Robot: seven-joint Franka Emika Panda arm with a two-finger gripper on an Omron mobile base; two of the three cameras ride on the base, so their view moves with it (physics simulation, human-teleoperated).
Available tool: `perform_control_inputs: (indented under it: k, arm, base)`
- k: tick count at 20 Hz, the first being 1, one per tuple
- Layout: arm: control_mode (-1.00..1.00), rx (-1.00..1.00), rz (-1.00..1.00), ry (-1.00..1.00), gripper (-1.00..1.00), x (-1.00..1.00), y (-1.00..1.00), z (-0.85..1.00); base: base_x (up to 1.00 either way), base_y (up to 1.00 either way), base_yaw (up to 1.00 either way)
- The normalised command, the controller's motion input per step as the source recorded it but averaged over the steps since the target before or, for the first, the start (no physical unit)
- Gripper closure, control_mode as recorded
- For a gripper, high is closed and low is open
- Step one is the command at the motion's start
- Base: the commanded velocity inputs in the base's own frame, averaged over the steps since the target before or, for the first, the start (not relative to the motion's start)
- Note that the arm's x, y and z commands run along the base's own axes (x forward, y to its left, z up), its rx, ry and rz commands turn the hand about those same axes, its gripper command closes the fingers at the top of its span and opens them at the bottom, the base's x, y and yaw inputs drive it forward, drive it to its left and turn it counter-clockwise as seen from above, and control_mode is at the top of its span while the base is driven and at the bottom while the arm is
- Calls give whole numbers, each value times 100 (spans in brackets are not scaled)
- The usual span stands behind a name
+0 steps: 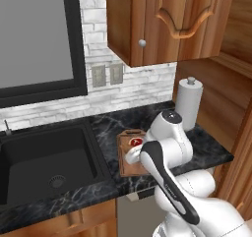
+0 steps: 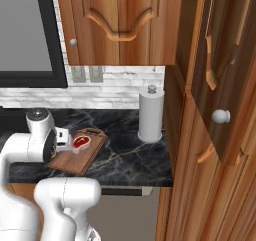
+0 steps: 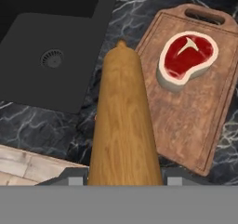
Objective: Open the cabinet, retrieve the rolling pin, and place it next to the meat on the cutting board to prepare for tenderizing.
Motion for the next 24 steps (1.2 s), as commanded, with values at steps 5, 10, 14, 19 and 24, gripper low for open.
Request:
perform_control_inputs:
  k: [5,10,14,19,24]
  arm:
    - [-100,0,8,0,100,22,-7,-28]
    - [-100,0,7,0,100,24,-5,-32]
    - [-100,1,8,0,100,18,-3,-35]
    - [-100,0,10,0,100,7,-4,-32]
    - [-100,1,11,0,100,0,-10,-43]
  base:
    - [0,0,0]
    - [0,0,0]
    - [0,0,0]
    - [0,0,0]
    - [0,0,0]
